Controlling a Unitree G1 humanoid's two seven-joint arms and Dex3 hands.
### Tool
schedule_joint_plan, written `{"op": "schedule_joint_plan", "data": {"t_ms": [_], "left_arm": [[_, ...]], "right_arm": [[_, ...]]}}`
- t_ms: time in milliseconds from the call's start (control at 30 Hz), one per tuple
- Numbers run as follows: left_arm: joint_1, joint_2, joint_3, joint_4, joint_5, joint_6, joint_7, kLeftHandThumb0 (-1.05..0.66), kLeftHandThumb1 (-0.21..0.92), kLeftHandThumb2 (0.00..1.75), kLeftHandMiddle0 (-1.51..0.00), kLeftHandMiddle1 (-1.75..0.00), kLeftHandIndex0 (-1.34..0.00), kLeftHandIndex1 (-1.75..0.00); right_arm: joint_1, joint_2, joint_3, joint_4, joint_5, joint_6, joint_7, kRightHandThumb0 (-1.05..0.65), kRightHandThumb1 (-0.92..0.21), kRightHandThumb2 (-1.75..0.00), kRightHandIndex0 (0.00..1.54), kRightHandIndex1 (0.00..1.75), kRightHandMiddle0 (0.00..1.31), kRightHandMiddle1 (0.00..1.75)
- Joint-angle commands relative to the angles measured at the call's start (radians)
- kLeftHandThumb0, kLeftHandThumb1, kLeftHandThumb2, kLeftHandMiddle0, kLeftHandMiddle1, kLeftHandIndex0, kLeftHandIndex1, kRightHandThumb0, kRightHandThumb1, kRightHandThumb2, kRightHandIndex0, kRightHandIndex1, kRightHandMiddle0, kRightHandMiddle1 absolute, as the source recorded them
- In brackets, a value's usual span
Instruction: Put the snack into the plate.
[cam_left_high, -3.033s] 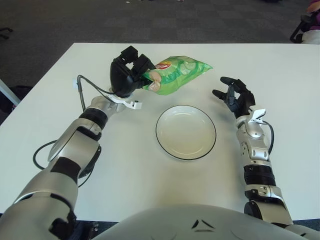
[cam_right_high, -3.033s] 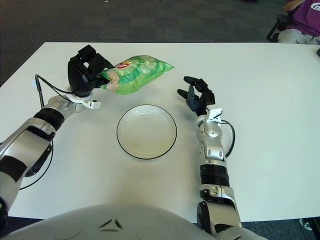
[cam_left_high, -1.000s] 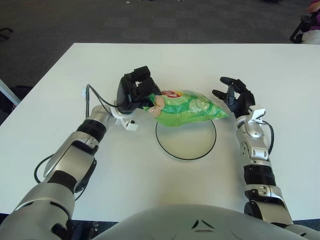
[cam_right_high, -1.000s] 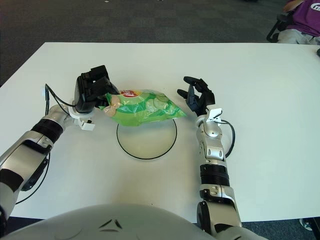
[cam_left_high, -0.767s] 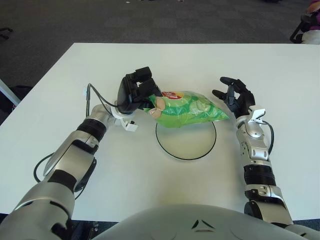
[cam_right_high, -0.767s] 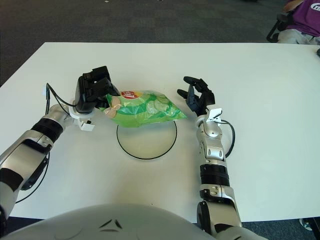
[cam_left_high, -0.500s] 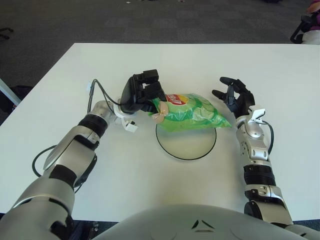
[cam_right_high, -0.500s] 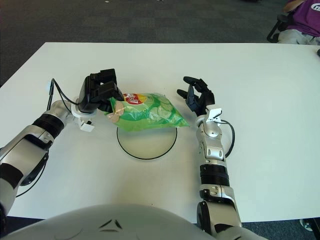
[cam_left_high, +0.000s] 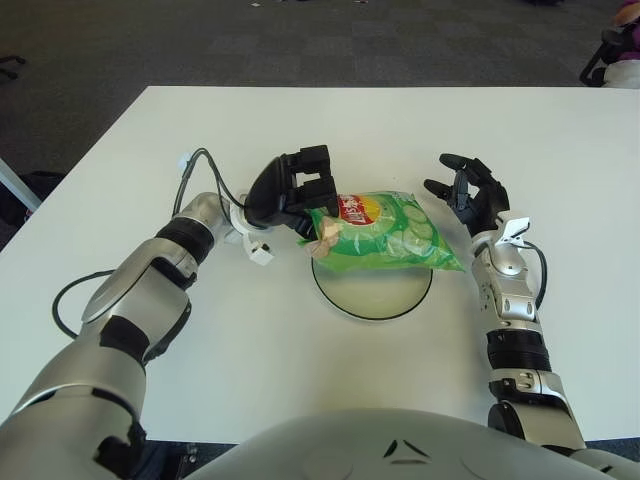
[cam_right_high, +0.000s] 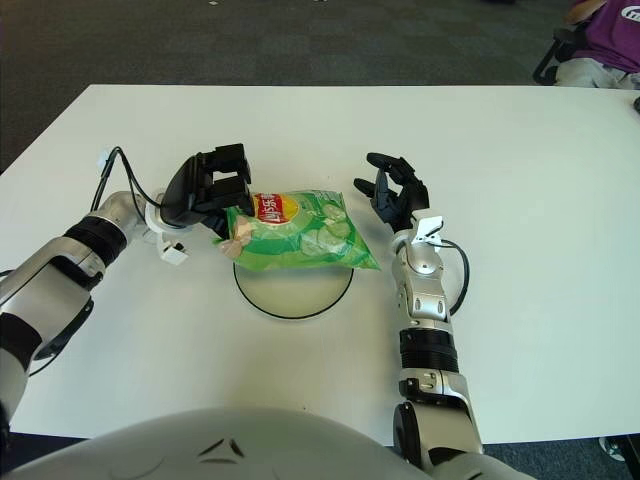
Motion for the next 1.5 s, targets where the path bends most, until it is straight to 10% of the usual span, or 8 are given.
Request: {"op": "schedule_joint_plan", "data": {"t_ms": [0,133,267,567,833,1167,1300,1467], "left_arm": [[-0.037,0.019,-0.034,0.104,-0.059,-0.111,-0.137,-0.38,0.92,0.17,-0.58,-1.28,-0.55,-1.51],[-0.050,0.020,-0.023,0.213,-0.186,-0.276,-0.373,-0.53,0.91,0.05,-0.59,-0.50,-0.41,-0.67],[-0.075,0.031,-0.013,0.260,-0.258,-0.350,-0.533,-0.58,0.92,0.02,-0.52,-0.12,-0.36,-0.26],[-0.100,0.046,0.029,0.313,-0.401,-0.408,-0.820,-0.69,0.92,0.14,-0.43,0.00,-0.36,-0.10],[-0.079,0.023,-0.052,0.405,-0.804,-0.458,-1.141,-0.83,0.92,0.31,-0.37,0.00,-0.30,-0.05],[0.010,0.195,-0.528,0.060,-1.485,-0.458,-1.127,-0.88,0.92,0.55,-0.35,0.00,-0.30,-0.03],[0.197,0.034,0.039,-0.176,-2.197,0.202,-2.244,-0.91,0.92,0.75,-0.36,0.00,-0.33,-0.04],[0.159,-0.106,0.380,-0.112,-2.380,0.492,-2.585,-0.92,0.92,0.88,-0.36,0.00,-0.35,-0.04]], "right_arm": [[-0.007,-0.002,-0.001,-0.008,0.003,0.000,-0.004,-0.38,-0.92,-0.74,0.98,0.00,0.46,0.62],[-0.007,-0.001,-0.001,-0.008,0.003,0.000,-0.004,-0.38,-0.92,-0.74,0.98,0.00,0.46,0.62],[-0.007,0.000,0.000,-0.010,0.002,0.000,-0.005,-0.38,-0.92,-0.74,0.98,0.00,0.46,0.62],[-0.007,0.000,0.001,-0.011,0.001,0.002,-0.006,-0.38,-0.92,-0.74,0.98,0.00,0.46,0.62],[-0.007,0.000,0.000,-0.011,0.002,0.002,-0.006,-0.38,-0.92,-0.74,0.98,0.00,0.46,0.62],[-0.007,-0.001,-0.001,-0.012,0.003,0.002,-0.004,-0.38,-0.92,-0.74,0.98,0.00,0.46,0.62],[-0.006,-0.002,-0.001,-0.012,0.003,0.002,-0.004,-0.38,-0.92,-0.74,0.98,0.00,0.46,0.62],[-0.007,-0.002,-0.001,-0.012,0.003,0.003,-0.004,-0.38,-0.92,-0.74,0.98,0.00,0.46,0.62]]}}
